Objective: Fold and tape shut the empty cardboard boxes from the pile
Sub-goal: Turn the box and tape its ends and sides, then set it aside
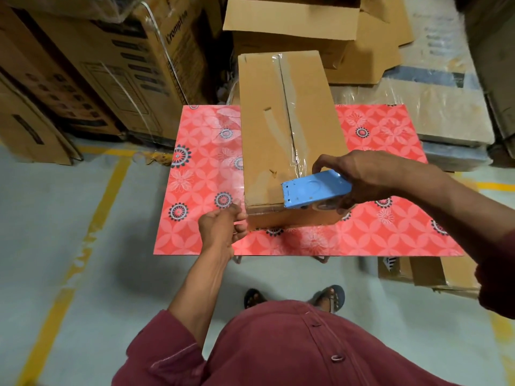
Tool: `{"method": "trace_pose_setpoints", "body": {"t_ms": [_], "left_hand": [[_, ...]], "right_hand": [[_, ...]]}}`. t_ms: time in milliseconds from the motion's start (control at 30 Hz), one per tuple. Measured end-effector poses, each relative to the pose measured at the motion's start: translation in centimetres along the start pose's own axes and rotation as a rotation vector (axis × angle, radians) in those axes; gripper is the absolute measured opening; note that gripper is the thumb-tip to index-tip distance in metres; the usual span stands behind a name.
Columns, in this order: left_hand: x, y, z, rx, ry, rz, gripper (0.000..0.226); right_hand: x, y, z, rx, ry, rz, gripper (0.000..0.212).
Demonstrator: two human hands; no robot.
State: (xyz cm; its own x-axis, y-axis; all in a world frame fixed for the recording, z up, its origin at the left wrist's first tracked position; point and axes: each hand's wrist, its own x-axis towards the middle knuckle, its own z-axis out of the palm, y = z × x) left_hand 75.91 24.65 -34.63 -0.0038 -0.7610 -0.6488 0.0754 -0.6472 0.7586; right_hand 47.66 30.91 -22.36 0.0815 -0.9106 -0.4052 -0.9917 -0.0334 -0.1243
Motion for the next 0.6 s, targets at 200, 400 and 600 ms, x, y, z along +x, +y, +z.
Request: {"method": "trace_pose_setpoints", "body": {"t_ms": [200,400,600], "left_hand": [[0.7,-1.0,0.3,0.019,0.026,0.016,0.025],[1.5,-2.4,0.7,0.014,0.059,-0.002,0.023],[2.5,-2.5,-0.2,0.122,0.001,-0.052,0.019]], "right_hand": [[0.5,0.0,0.2,-0.041,-0.029,0.019,0.079],[1.8,-0.1,0.4,-0.086,-0.054,0.026,0.075],[2.4,-0.5,0.5,-0.126,-0.076,0.035,0.072]]}}
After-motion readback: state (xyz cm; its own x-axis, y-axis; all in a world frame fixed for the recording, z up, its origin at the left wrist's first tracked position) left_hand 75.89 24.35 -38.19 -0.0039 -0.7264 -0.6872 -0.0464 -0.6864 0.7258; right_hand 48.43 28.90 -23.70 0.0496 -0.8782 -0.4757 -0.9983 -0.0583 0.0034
